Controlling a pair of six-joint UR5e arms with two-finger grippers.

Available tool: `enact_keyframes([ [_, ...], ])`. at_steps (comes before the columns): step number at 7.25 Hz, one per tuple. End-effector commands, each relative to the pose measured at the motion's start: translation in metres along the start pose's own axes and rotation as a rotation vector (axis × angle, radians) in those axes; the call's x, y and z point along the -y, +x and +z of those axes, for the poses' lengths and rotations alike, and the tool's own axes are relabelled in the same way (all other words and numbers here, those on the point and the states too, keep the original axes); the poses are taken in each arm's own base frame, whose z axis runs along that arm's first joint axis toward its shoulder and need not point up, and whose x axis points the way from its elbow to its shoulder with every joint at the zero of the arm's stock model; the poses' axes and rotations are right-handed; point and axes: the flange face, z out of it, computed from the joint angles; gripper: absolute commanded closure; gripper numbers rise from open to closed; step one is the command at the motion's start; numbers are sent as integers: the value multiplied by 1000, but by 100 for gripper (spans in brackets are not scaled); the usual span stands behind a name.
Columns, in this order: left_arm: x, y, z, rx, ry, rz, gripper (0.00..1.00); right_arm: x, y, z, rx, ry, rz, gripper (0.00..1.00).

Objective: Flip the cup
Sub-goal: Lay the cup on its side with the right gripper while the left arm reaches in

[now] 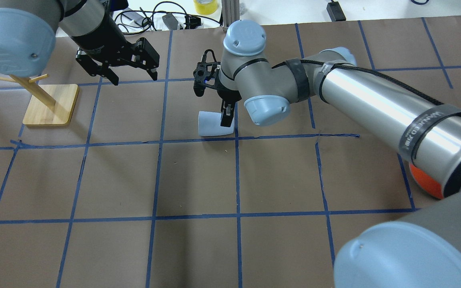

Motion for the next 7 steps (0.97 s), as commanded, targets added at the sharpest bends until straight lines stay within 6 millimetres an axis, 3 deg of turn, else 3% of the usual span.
enact_keyframes([
  [1, 25, -21, 65, -196, -71, -55, 0, -61, 11, -86, 8, -15, 165, 15],
  [2, 31, -26, 110, -265, -143, -90, 0, -77, 1, -122, 8, -15, 286, 15],
  [4, 36, -26, 170, -417, -234, -137, 0, -109, 4, -156, -16, -10, 383, 15],
  [5, 31, -25, 196, -485, -274, -156, 0, -121, 8, -161, -21, -12, 619, 13],
  [6, 26, -25, 214, -524, -254, -107, 11, -126, 9, -174, -49, -9, 726, 9],
  [7, 19, -28, 229, -529, -238, -76, 21, -134, 1, -202, -88, 18, 768, 3],
])
